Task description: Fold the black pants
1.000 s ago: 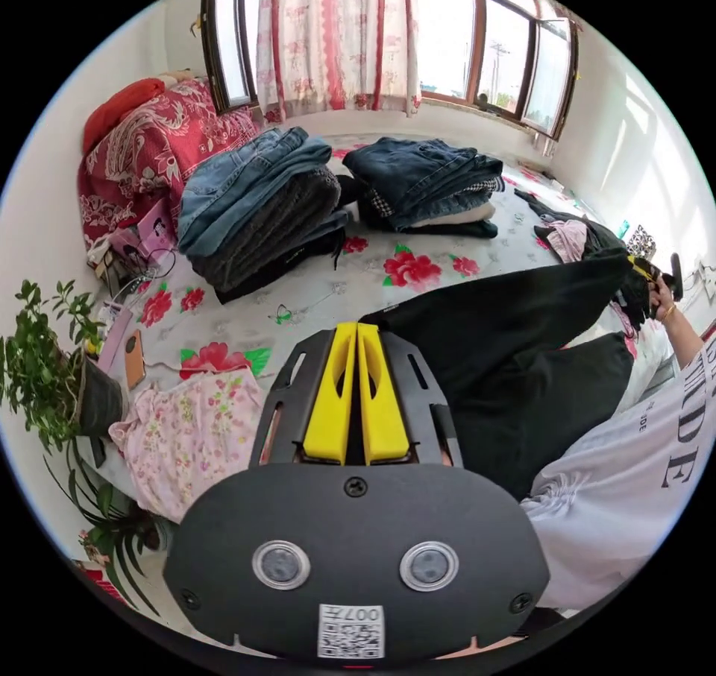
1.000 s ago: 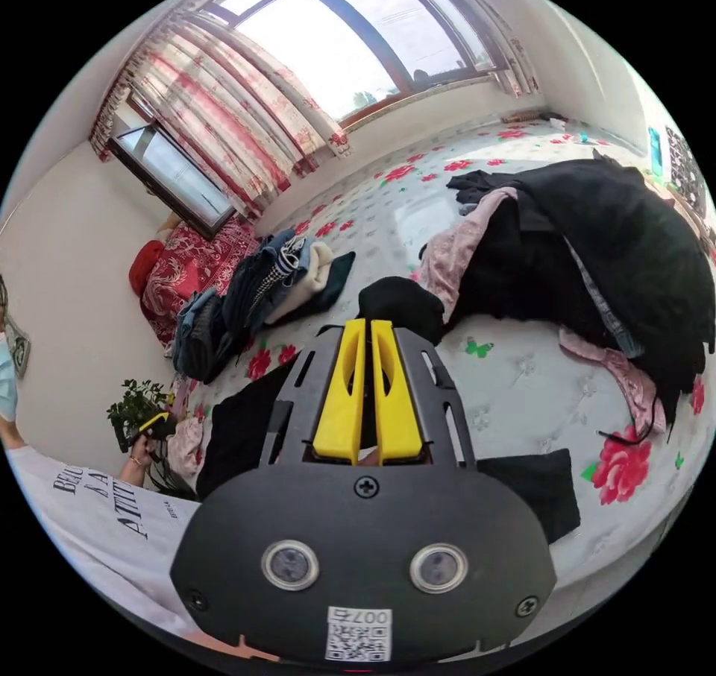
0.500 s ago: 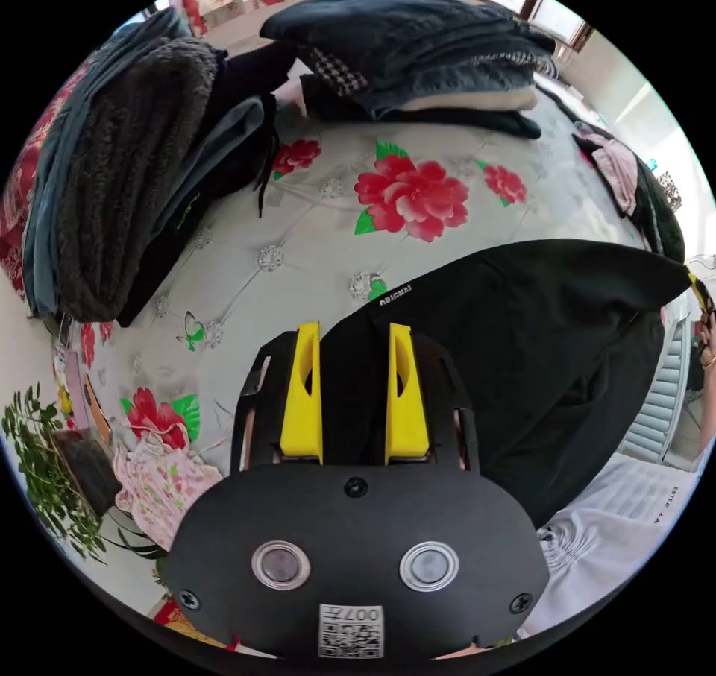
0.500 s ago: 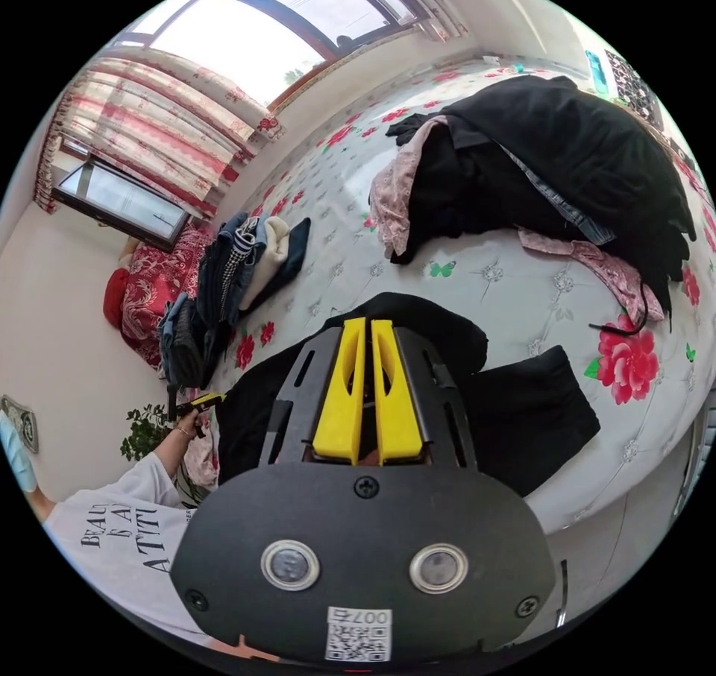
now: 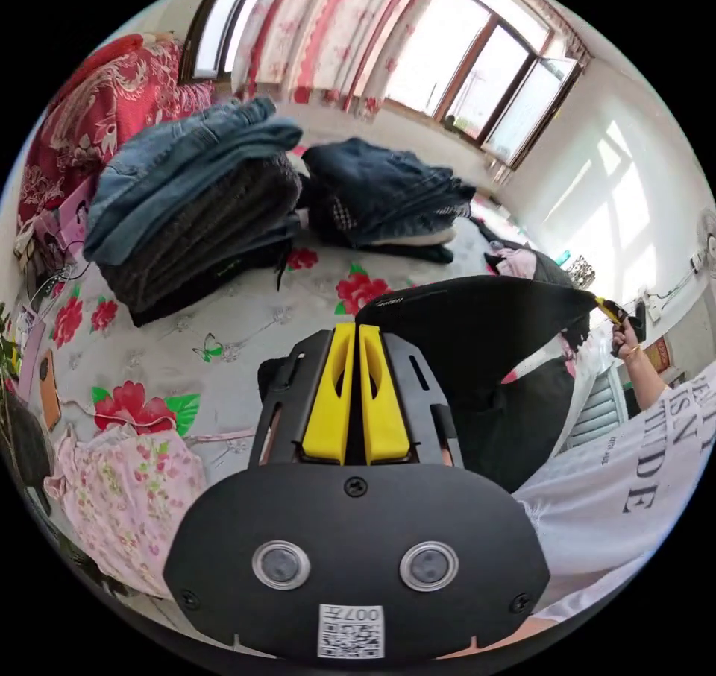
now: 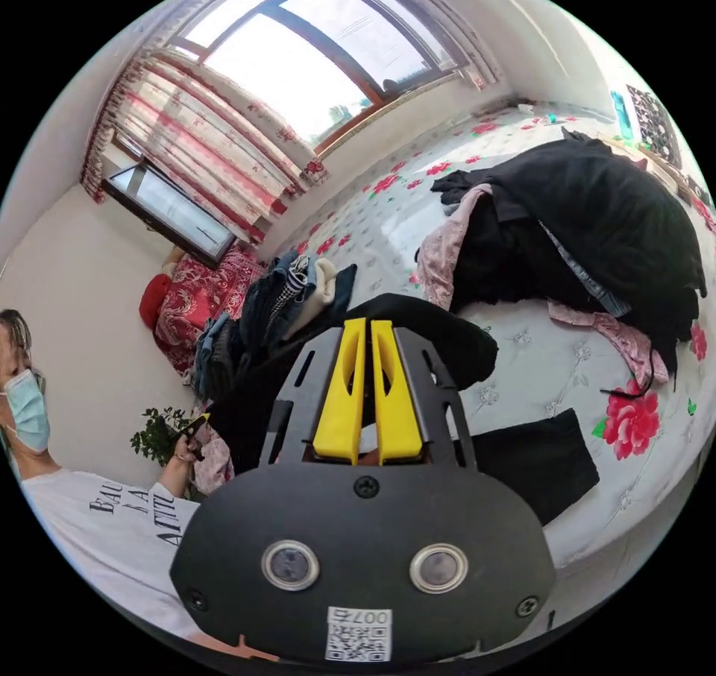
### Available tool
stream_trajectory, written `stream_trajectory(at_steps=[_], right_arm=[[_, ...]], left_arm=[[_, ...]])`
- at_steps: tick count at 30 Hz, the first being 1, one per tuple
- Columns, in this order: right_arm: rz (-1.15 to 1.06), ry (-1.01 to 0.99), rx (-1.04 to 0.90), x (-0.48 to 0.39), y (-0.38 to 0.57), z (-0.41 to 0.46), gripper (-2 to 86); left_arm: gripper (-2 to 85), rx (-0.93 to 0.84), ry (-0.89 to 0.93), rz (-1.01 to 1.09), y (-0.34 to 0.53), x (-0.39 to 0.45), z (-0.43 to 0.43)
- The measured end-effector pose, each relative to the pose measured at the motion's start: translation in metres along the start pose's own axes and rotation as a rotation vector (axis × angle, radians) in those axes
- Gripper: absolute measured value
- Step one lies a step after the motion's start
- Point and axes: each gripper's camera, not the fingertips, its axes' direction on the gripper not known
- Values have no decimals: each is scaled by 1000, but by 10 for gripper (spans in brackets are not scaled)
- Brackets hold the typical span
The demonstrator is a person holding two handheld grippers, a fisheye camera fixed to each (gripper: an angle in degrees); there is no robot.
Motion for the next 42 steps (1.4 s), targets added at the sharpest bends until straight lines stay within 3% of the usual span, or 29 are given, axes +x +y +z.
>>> stream_trajectory(at_steps=[3,5,7,9,11,13,15,19,23,27,31,34,37,40,42], right_arm=[[-57,47,40,-14,14,-41,-1],[-39,128,41,1,53,-62,1],[59,169,6,36,90,-65,4],[215,210,-69,86,132,-55,11],[479,320,-233,152,186,-31,30],[525,328,-261,168,205,-28,47],[483,359,-229,159,199,-33,64],[269,413,-162,121,143,-33,91],[114,438,-250,99,82,15,110],[131,609,-323,116,43,52,109],[221,515,-412,158,13,73,51],[134,461,-346,139,-18,45,13],[38,322,-75,105,-45,-57,6],[77,254,94,122,-33,-139,8],[170,272,90,162,-12,-146,16]], left_arm=[[-9,79,7,53,54,41,-88],[-9,35,-14,23,91,60,-111],[-9,-74,-45,-38,133,72,-109],[-9,-310,-101,-155,195,74,-73],[-9,-450,-115,-270,235,69,-46],[-9,-486,-123,-361,254,66,-37],[-9,-455,-125,-429,247,66,-46],[-8,-477,-143,-349,225,77,-58],[-9,-484,-162,-361,213,86,-70],[-9,-476,-177,-323,192,102,-93],[-10,-467,-199,-281,173,114,-117],[-10,-479,-226,-265,165,122,-130],[-10,-490,-238,-277,166,124,-138],[-10,-507,-244,-308,173,123,-138],[-10,-524,-246,-341,180,120,-134]])
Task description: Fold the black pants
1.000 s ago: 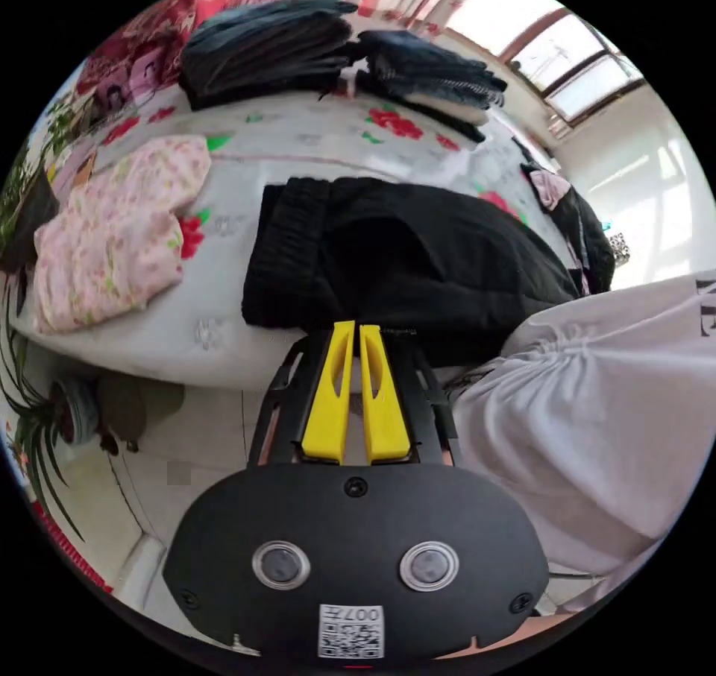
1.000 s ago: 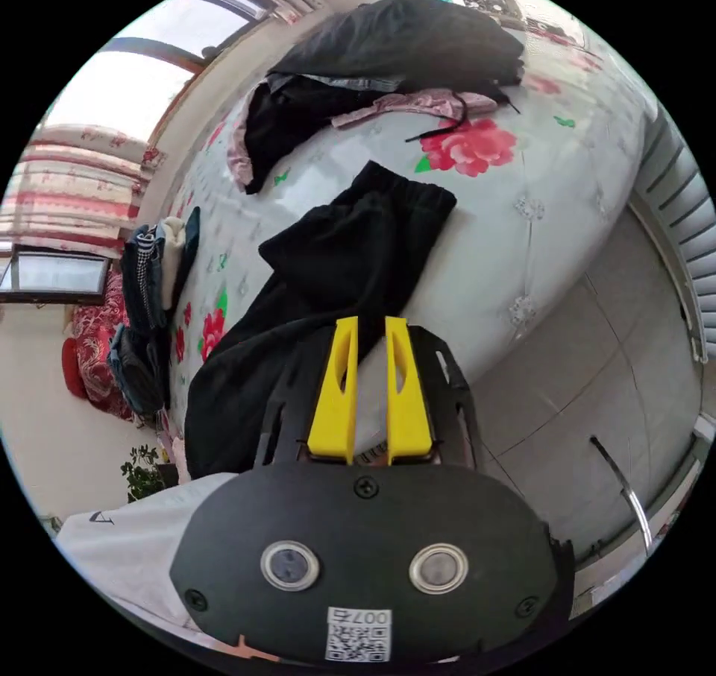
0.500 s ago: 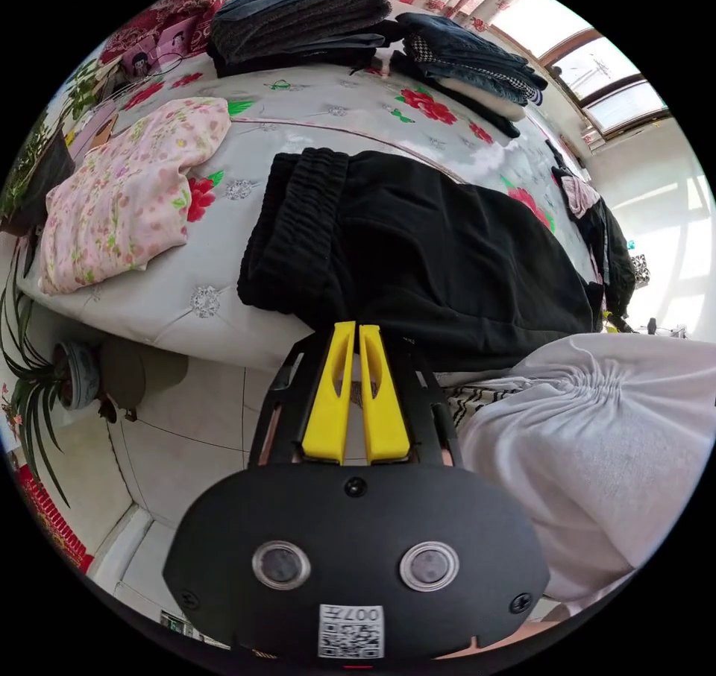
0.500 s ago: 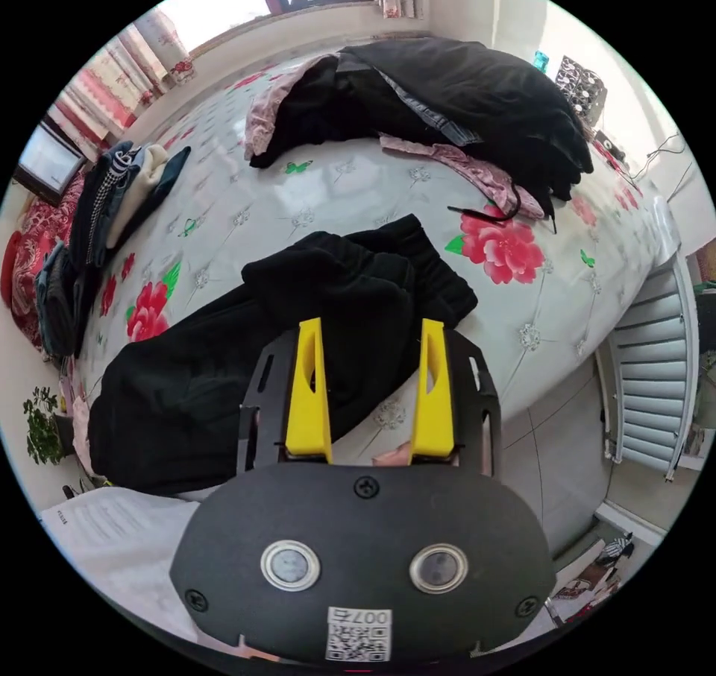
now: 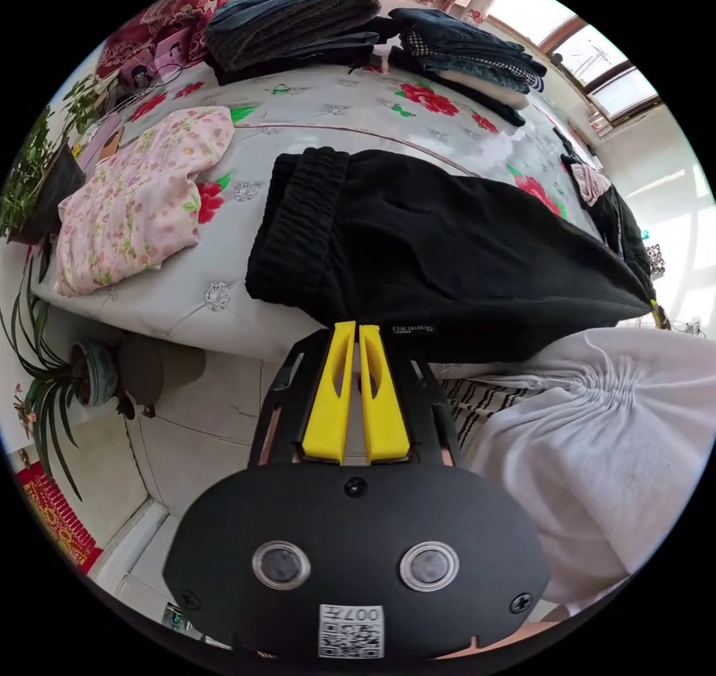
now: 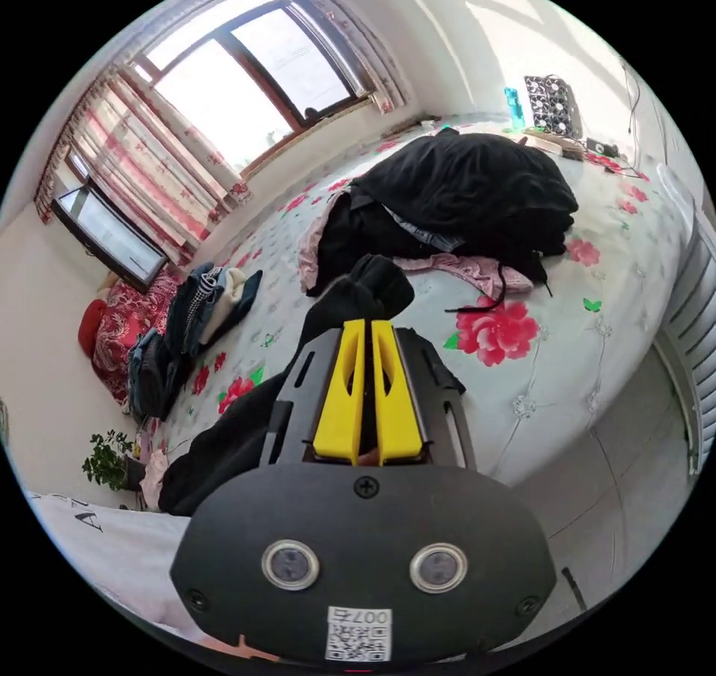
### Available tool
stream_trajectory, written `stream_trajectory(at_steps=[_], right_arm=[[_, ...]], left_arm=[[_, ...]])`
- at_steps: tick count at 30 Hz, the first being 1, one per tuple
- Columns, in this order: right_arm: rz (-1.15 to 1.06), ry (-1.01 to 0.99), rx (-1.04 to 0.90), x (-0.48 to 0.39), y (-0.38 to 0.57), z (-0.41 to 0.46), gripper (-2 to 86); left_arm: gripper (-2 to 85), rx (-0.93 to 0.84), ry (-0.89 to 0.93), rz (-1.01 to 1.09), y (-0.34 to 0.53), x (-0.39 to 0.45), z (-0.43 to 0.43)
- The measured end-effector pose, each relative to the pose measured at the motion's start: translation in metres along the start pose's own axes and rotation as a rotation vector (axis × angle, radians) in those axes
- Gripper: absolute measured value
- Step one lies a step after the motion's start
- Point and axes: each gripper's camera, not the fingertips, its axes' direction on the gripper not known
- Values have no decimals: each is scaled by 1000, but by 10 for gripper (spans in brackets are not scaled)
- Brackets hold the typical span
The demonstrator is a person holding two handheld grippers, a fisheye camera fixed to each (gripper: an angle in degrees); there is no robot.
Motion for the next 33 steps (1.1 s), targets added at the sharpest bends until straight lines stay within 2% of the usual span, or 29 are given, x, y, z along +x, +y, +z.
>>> stream_trajectory(at_steps=[2,4,10,14,20,24,26,27,30,32,33], right_arm=[[159,55,-240,61,27,51,32],[226,142,-331,86,56,70,47],[397,-23,-183,131,122,41,90],[433,-66,-135,142,138,35,103],[444,-100,-116,126,158,44,98],[541,-109,-101,119,181,55,66],[613,-232,-132,108,194,68,40],[610,-258,-118,99,196,68,34],[391,-377,-79,5,188,58,13],[72,-452,-123,-121,187,46,6],[-24,-468,-143,-157,191,43,6]], left_arm=[[-10,-5,10,-31,1,-5,0],[-10,-1,30,-45,3,-11,-7],[-10,25,35,-14,21,-23,-44],[-9,20,43,-27,39,-42,-59],[5,100,160,-159,65,-83,-77],[58,178,246,-294,98,-117,-86],[78,256,311,-366,117,-134,-90],[88,306,355,-422,130,-146,-92],[107,402,420,-514,158,-170,-90],[119,398,432,-533,163,-180,-82],[127,390,441,-540,162,-186,-74]])
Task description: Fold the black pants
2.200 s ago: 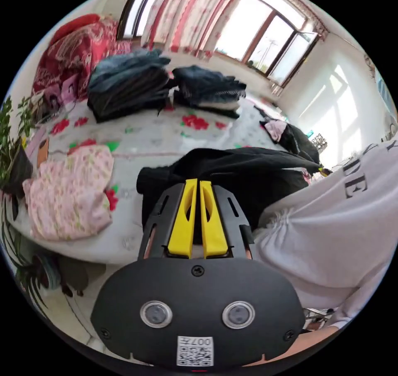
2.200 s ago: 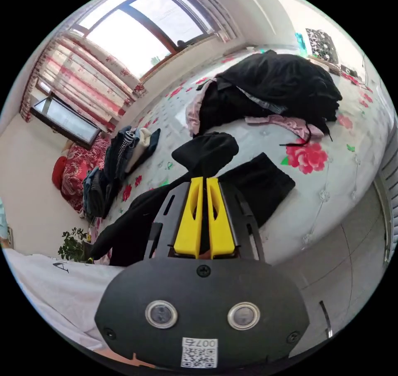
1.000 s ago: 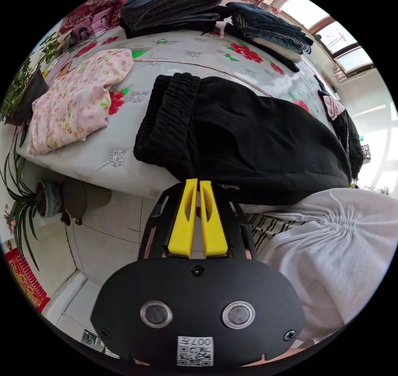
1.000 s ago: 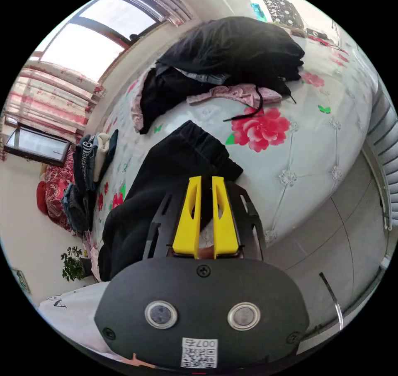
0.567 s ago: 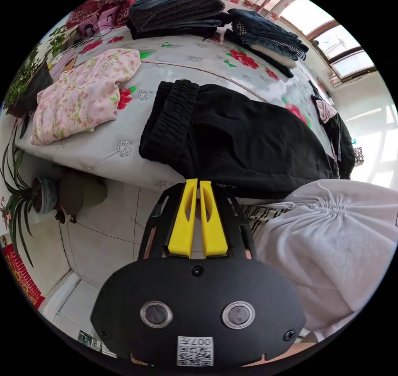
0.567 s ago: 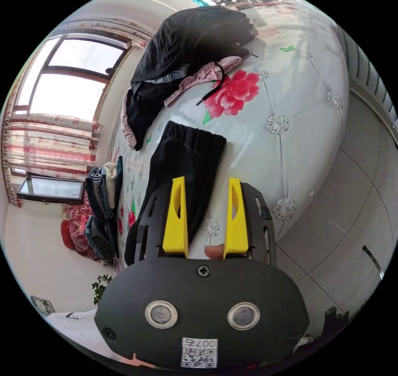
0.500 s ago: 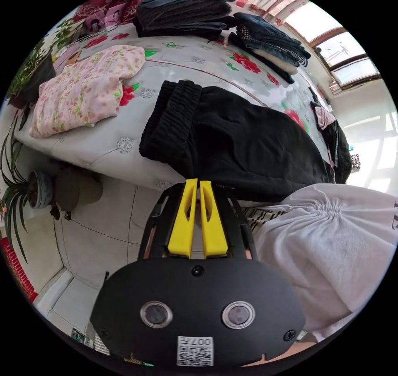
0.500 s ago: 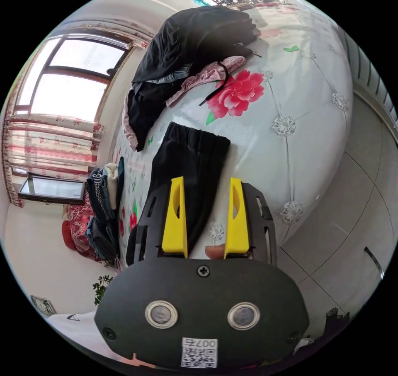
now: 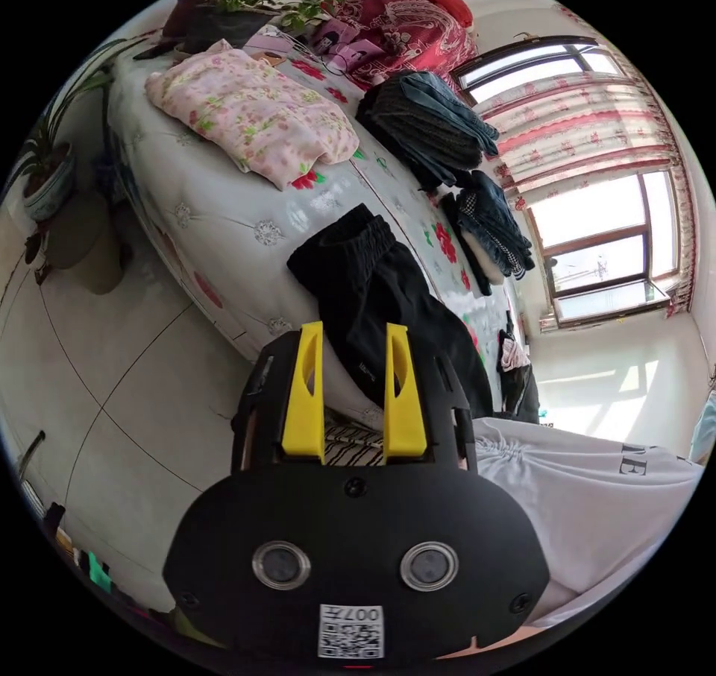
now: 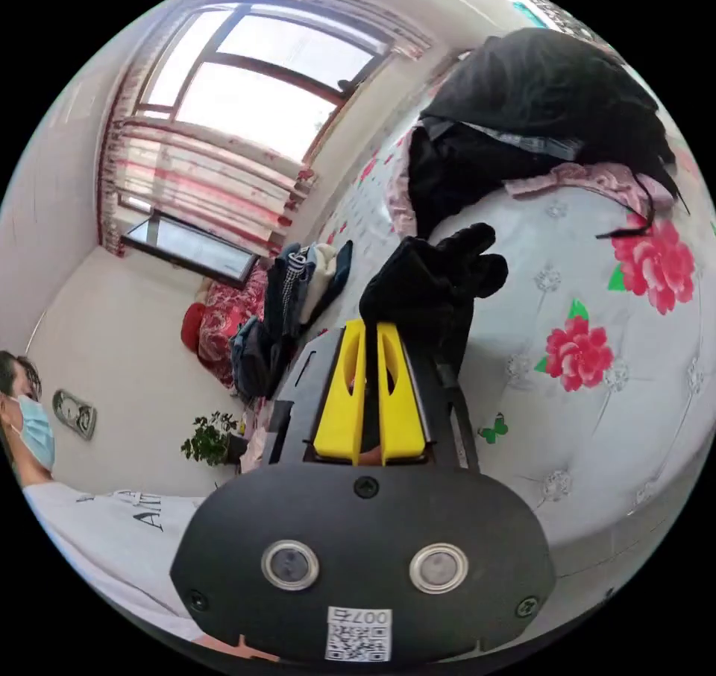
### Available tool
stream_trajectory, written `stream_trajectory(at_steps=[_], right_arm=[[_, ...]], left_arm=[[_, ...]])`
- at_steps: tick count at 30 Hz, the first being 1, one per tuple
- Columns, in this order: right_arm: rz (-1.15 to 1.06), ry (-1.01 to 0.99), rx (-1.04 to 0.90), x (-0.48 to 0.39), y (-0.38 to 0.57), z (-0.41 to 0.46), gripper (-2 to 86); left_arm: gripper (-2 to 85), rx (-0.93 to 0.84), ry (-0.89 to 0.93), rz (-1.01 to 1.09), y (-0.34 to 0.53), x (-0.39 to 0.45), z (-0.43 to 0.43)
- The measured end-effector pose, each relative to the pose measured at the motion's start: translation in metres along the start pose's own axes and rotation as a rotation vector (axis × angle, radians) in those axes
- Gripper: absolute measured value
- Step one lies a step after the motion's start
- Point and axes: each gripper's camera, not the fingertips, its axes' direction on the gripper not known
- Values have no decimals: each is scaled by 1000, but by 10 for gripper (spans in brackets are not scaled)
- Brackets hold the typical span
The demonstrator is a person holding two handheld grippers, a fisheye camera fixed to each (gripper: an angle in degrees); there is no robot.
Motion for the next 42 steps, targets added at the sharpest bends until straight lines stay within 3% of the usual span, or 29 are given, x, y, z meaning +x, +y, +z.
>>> stream_trajectory(at_steps=[2,5,10,13,18,22,25,31,34,36,39,42], right_arm=[[-328,-47,-187,-131,36,66,5],[-637,-110,-494,-255,129,174,9],[-792,16,-998,-318,321,363,19],[-857,120,-1084,-328,398,415,22],[-839,167,-1028,-327,423,425,19],[-611,126,-920,-284,387,408,9],[-468,90,-795,-248,357,376,4],[-286,57,-558,-161,309,281,6],[-190,57,-447,-106,291,228,13],[-134,61,-381,-70,283,198,24],[-31,64,-290,-5,275,156,50],[64,50,-256,59,276,128,74]], left_arm=[[139,-12,19,-20,-6,-11,11],[152,-9,31,-20,-17,-23,33],[147,-58,-28,-35,-33,-40,77],[124,-27,-96,-40,-32,-46,88],[82,-26,-101,-51,-25,-63,109],[29,-24,-194,-18,-20,-44,133],[11,66,-61,128,-15,-1,130],[5,47,172,726,14,161,140],[10,-37,318,1134,63,263,171],[21,-226,481,1377,116,325,223],[62,-468,496,1450,177,357,321],[66,-588,412,1413,204,342,393]])
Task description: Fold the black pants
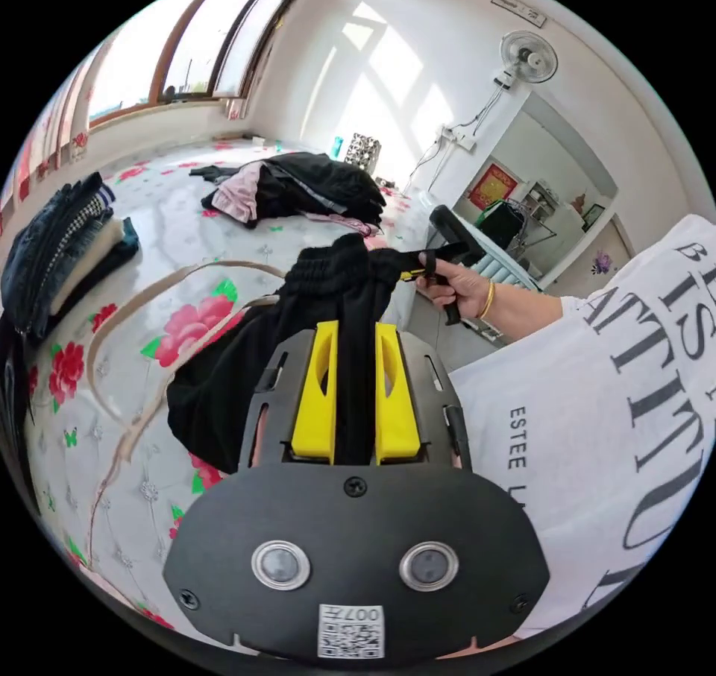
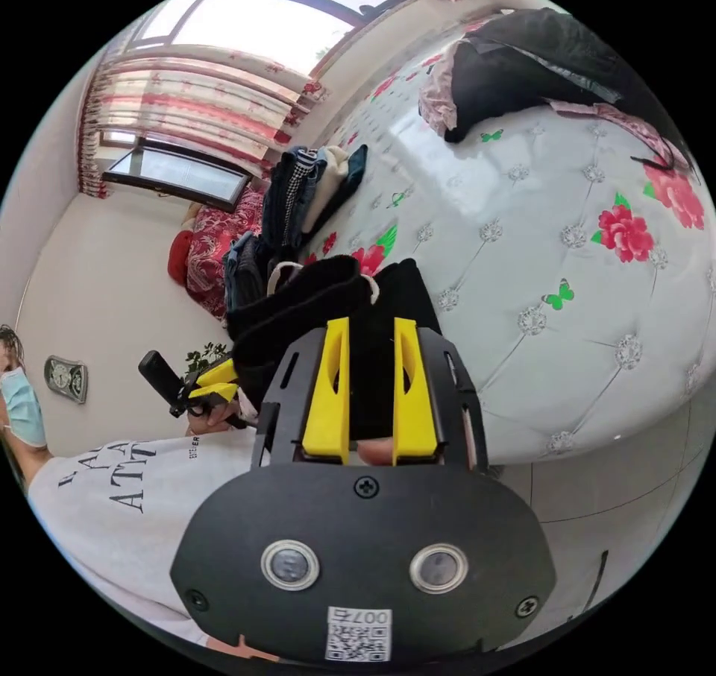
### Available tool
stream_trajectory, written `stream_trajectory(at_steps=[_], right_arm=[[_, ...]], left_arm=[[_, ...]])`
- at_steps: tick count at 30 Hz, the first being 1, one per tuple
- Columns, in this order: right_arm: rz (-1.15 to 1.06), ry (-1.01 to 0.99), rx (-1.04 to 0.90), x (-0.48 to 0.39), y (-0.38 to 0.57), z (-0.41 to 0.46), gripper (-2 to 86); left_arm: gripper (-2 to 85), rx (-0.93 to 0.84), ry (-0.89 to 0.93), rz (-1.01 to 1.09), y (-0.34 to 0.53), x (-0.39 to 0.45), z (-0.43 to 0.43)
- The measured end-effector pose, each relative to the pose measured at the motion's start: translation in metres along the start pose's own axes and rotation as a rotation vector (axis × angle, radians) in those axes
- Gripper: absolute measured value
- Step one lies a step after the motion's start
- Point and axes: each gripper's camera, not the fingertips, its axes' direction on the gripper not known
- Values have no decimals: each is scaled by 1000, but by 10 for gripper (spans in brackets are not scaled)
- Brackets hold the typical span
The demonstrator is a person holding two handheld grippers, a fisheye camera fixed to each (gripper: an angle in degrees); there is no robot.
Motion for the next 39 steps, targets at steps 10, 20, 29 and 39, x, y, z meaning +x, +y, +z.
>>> stream_trajectory(at_steps=[10,20,29,39], right_arm=[[97,43,-154,167,-4,24,157],[39,-32,-376,250,-24,81,142],[1,-324,-321,210,-97,66,78],[-397,-514,-111,-44,-369,62,69]], left_arm=[[117,-79,34,-606,152,-172,70],[132,-192,187,-715,200,-268,192],[62,42,349,-588,146,-334,158],[62,443,47,-406,-14,-488,-88]])
